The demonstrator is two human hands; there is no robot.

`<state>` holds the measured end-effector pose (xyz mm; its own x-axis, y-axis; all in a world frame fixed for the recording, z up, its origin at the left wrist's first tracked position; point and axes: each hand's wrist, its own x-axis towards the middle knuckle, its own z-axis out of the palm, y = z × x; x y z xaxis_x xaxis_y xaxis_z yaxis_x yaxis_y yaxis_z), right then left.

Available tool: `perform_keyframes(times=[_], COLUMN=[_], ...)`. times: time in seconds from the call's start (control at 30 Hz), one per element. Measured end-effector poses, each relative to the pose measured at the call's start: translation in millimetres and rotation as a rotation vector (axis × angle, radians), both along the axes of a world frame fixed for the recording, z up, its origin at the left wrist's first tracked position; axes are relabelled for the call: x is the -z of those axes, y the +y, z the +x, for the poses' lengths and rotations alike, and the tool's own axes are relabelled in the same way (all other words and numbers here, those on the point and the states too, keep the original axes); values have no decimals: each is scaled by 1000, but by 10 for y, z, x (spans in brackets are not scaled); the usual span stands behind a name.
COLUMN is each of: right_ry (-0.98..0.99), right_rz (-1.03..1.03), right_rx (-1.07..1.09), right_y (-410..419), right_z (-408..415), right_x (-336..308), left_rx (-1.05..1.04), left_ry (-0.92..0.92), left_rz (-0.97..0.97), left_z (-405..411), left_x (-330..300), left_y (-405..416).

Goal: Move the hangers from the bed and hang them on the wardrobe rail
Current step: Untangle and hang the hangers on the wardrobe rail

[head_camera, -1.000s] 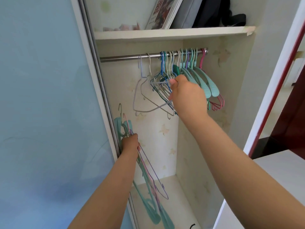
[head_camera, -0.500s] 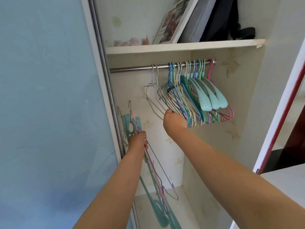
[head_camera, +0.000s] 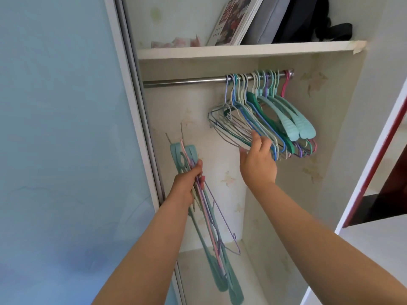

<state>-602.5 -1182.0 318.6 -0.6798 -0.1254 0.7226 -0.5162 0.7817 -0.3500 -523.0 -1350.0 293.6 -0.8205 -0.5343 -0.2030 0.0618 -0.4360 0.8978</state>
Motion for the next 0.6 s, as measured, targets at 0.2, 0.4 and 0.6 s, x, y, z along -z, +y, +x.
perform_keyframes(times=[0.2, 0.4, 0.6], right_ry=[-482, -1009, -853], right_rz=[177, 80, 48], right_rx=[-436, -597, -377], right_y=[243, 550, 735], right_z=[238, 395, 415], right_x=[769, 1399, 1686], left_rx=[-38, -117, -236], left_ry=[112, 200, 114], left_rz=[217, 374, 251], left_z=[-45, -104, -128], left_x=[-45, -121, -34], left_y=[75, 13, -52])
